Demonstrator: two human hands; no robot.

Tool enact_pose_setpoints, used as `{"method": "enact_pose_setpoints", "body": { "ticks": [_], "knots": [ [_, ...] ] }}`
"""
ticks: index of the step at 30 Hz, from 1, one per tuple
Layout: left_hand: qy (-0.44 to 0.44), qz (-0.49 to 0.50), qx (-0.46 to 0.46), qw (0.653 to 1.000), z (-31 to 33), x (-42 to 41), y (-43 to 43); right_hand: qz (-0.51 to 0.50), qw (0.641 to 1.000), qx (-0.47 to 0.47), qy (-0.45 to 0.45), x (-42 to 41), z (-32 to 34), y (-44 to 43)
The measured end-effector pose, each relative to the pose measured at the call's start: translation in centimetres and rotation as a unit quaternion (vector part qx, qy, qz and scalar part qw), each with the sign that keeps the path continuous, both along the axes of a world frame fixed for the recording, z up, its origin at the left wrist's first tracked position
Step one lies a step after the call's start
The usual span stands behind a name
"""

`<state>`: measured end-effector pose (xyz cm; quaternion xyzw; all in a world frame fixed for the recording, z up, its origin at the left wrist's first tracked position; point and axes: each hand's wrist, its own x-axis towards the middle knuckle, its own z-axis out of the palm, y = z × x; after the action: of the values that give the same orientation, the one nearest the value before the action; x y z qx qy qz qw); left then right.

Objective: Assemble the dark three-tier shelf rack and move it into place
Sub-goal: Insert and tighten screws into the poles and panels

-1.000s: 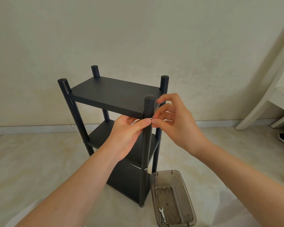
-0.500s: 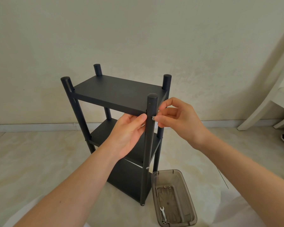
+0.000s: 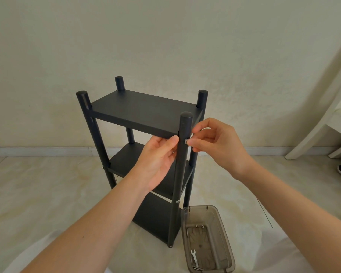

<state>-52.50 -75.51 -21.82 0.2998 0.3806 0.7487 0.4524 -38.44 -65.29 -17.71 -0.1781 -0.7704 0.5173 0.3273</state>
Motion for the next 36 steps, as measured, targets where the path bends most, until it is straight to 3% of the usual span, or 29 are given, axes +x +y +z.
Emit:
{"method": "enact_pose_setpoints", "body": {
  "ticks": [7, 11, 15, 17, 19, 21, 24, 25, 30, 36],
  "knots": [
    [-0.005, 0.008, -0.011, 1.000, 0.1, 0.3, 0.4, -0.035, 0.998, 0.035, -0.028, -0.1, 0.0, 0.1],
    [0.005, 0.009, -0.016, 1.000, 0.1, 0.1, 0.4, 0.009, 0.997, -0.011, -0.078, -0.3, -0.1, 0.2],
    [0.041, 0.022, -0.051, 0.998, 0.6, 0.0, 0.1, 0.045, 0.996, -0.068, -0.044, -0.5, -0.3, 0.7],
    [0.109, 0.033, -0.100, 0.989, 1.1, -0.1, -0.3, 0.044, 0.994, -0.099, -0.024, -0.5, -0.4, 1.1],
    [0.245, 0.054, -0.184, 0.950, 1.8, -0.4, -0.9, 0.050, 0.991, -0.122, -0.018, -0.5, -0.6, 1.4],
    [0.402, 0.122, -0.240, 0.875, 2.3, -0.7, -1.6, 0.052, 0.990, -0.127, -0.022, -0.4, -0.6, 1.7],
    [0.605, 0.319, -0.162, 0.712, 3.0, -0.5, -2.3, 0.050, 0.990, -0.125, -0.034, -0.4, -0.3, 1.8],
    [0.638, 0.345, -0.111, 0.680, 3.3, -0.5, -2.3, 0.050, 0.990, -0.125, -0.038, -0.3, -0.2, 1.8],
    [0.728, 0.191, -0.120, 0.647, 3.6, -1.1, -0.9, 0.066, 0.988, -0.132, -0.052, -0.2, 0.1, 2.1],
    [0.738, 0.196, -0.096, 0.639, 3.3, -1.3, -0.1, 0.086, 0.982, -0.154, -0.064, -0.1, 0.2, 2.5]
  ]
}}
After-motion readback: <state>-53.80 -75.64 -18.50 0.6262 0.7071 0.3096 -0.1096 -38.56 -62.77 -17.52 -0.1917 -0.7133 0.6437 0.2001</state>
